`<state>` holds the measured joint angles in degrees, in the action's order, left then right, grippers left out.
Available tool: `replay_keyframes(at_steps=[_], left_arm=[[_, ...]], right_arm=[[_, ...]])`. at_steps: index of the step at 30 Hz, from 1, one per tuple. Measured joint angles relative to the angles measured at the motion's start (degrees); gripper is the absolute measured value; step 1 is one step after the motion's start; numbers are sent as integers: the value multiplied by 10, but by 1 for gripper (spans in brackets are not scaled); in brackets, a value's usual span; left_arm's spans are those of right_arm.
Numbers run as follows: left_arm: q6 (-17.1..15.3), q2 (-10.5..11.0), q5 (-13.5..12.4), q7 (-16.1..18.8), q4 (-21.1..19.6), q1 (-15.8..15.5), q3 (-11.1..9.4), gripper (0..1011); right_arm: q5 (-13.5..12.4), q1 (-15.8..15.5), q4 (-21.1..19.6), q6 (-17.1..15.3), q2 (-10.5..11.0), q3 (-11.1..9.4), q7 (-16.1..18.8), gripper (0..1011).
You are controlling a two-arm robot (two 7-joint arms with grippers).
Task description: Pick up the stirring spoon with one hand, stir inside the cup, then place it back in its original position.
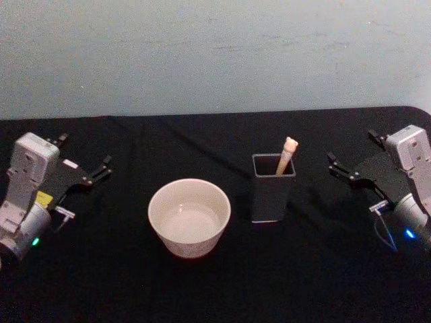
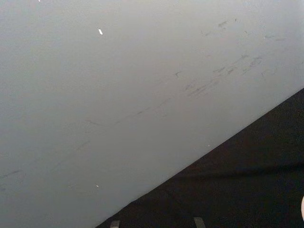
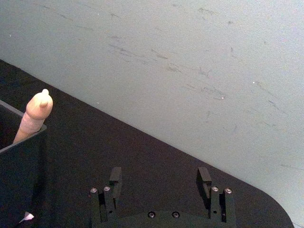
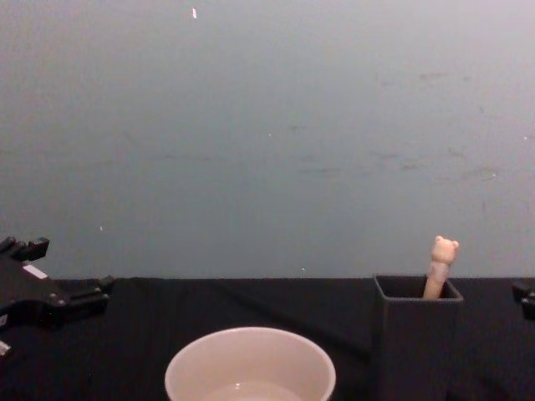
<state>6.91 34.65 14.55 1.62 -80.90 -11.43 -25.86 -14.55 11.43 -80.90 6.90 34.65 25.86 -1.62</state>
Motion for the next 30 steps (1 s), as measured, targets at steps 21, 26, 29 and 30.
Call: replay_keyframes(at_steps=[21, 26, 29, 30], left_arm=[[0, 0, 0, 0, 0, 0, 0, 1001], [0, 0, 0, 0, 0, 0, 0, 1001], [0, 0, 0, 0, 0, 0, 0, 1001], [0, 0, 0, 0, 0, 0, 0, 1001]], right_arm=[[0, 0, 0, 0, 0, 0, 0, 1002], [0, 0, 0, 0, 0, 0, 0, 1003], [0, 0, 0, 0, 0, 0, 0, 1002], [0, 0, 0, 0, 0, 0, 0, 1002]])
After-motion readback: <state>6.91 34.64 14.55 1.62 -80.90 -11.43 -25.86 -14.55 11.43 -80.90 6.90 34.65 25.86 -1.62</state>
